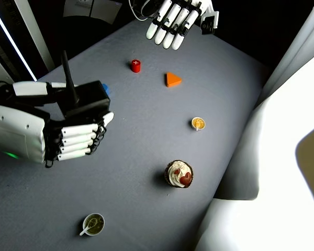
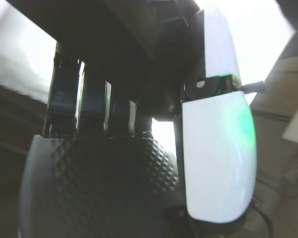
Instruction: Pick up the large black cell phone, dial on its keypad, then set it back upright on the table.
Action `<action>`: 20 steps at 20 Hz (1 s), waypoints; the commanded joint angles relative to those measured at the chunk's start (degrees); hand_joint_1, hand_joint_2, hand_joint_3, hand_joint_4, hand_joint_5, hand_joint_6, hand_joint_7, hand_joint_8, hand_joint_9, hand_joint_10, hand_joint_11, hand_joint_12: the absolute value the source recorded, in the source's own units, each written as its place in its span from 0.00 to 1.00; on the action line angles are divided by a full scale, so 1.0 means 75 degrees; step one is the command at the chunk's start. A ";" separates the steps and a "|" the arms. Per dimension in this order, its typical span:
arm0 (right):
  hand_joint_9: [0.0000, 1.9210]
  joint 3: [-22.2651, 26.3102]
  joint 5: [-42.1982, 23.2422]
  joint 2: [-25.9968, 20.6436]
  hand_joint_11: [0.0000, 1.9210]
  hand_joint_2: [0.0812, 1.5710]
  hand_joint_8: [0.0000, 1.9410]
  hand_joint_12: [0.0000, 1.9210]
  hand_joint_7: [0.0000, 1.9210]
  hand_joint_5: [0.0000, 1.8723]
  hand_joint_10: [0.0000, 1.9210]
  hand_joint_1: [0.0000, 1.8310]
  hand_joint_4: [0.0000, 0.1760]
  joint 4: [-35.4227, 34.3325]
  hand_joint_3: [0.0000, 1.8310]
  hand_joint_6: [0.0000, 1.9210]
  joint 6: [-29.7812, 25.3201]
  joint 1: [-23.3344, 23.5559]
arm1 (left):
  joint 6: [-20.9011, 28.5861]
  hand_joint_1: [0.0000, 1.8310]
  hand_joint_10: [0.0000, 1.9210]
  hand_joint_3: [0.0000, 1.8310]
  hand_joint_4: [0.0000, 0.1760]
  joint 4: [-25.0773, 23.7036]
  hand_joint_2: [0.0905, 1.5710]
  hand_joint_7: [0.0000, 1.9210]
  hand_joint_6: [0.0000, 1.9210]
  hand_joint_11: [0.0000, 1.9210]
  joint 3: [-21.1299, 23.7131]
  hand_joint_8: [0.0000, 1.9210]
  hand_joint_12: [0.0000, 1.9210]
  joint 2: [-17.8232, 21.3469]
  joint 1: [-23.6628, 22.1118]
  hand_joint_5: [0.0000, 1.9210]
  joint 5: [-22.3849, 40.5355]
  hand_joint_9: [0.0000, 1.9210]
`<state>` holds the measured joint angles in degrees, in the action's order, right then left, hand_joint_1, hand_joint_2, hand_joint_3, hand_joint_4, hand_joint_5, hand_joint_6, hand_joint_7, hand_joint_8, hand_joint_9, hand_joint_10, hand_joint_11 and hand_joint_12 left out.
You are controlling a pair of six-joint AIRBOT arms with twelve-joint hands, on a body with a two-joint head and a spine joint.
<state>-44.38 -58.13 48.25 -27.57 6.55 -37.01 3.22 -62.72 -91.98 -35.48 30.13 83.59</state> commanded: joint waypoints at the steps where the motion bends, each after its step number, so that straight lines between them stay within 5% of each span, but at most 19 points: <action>1: 0.43 0.0008 -0.1183 -0.0127 0.44 0.73 0.66 0.73 0.43 0.48 0.76 0.75 0.00 0.0320 0.00 0.44 -0.0149 0.0130 | 0.0024 0.12 0.00 0.00 0.01 0.0764 0.76 0.18 0.00 0.00 0.0039 0.00 0.41 0.0059 -0.0196 0.17 0.0531 0.16; 3: 0.44 -0.0012 -0.1253 -0.0181 0.43 0.71 0.62 0.86 0.41 0.50 0.66 0.81 0.00 0.0647 0.00 0.40 -0.0149 0.0265 | 0.0026 0.11 0.00 0.00 0.02 0.0770 0.76 0.18 0.00 0.00 0.0033 0.00 0.39 0.0055 -0.0206 0.16 0.0505 0.16; 7: 0.42 0.0066 -0.1078 -0.0294 0.42 0.72 0.62 0.86 0.40 0.49 0.67 0.81 0.00 0.1051 0.00 0.46 -0.0149 0.0582 | 0.0120 0.11 0.01 0.01 0.02 0.0582 0.81 0.24 0.00 0.02 0.0136 0.00 0.55 0.0030 -0.0211 0.19 0.0317 0.23; 8: 0.42 0.0106 -0.1048 -0.0319 0.40 0.73 0.65 0.78 0.40 0.48 0.74 0.75 0.00 0.1051 0.00 0.52 -0.0149 0.0624 | 0.0279 0.11 0.02 0.00 0.00 0.0342 0.83 0.26 0.00 0.04 0.0174 0.00 0.56 0.0029 -0.0249 0.20 0.0158 0.26; 13: 0.41 0.0293 -0.1028 -0.0351 0.38 0.74 0.66 0.76 0.41 0.48 0.77 0.74 0.00 0.1115 0.00 0.48 -0.0126 0.0732 | 0.0494 0.27 0.06 0.00 0.33 0.0255 0.86 0.25 0.00 0.09 0.0184 0.00 0.78 -0.0111 -0.0282 0.15 -0.0075 0.36; 15: 0.44 0.0335 -0.1027 -0.0331 0.38 0.71 0.59 0.88 0.43 0.51 0.66 0.81 0.00 0.1116 0.00 0.42 -0.0126 0.0788 | 0.0487 0.41 0.47 0.00 0.35 0.0372 0.84 0.29 0.00 0.12 0.0135 0.00 0.86 -0.0158 -0.0298 0.14 -0.0226 0.26; 16: 0.43 0.0341 -0.1028 -0.0328 0.38 0.72 0.59 0.89 0.42 0.50 0.67 0.81 0.00 0.1116 0.00 0.45 -0.0126 0.0814 | 0.0487 0.48 0.60 0.00 0.49 0.0386 0.83 0.32 0.00 0.16 0.0126 0.01 0.87 -0.0181 -0.0322 0.14 -0.0350 0.26; 17: 0.44 0.0336 -0.1029 -0.0334 0.38 0.72 0.58 0.89 0.43 0.49 0.67 0.81 0.00 0.1114 0.00 0.47 -0.0126 0.0841 | 0.0469 0.52 0.69 0.00 0.49 0.0387 0.83 0.33 0.00 0.20 0.0125 0.02 0.89 -0.0224 -0.0337 0.13 -0.0468 0.27; 18: 0.43 0.0294 -0.1026 -0.0311 0.38 0.72 0.61 0.79 0.42 0.48 0.73 0.76 0.00 0.1116 0.00 0.49 -0.0126 0.0897 | 0.0472 0.54 0.75 0.00 0.54 0.0497 0.82 0.34 0.00 0.21 0.0121 0.02 0.94 -0.0299 -0.0391 0.12 -0.0593 0.26; 19: 0.44 0.0240 -0.1009 -0.0277 0.40 0.72 0.59 0.87 0.44 0.49 0.67 0.80 0.00 0.1133 0.00 0.45 -0.0126 0.0954 | 0.0440 0.53 0.83 0.00 0.68 0.0654 0.79 0.35 0.00 0.20 0.0131 0.03 0.99 -0.0354 -0.0412 0.09 -0.0694 0.23; 20: 0.44 0.0183 -0.0980 -0.0251 0.40 0.71 0.58 0.88 0.44 0.49 0.66 0.81 0.00 0.1176 0.00 0.44 -0.0126 0.1010 | 0.0352 0.58 0.92 0.01 0.94 0.0780 0.77 0.26 0.01 0.23 0.0184 0.30 1.00 -0.0369 -0.0411 0.05 -0.0891 0.22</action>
<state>-43.13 -57.45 47.05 -19.66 6.70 -30.11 5.78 -61.98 -90.65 -38.46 28.60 73.65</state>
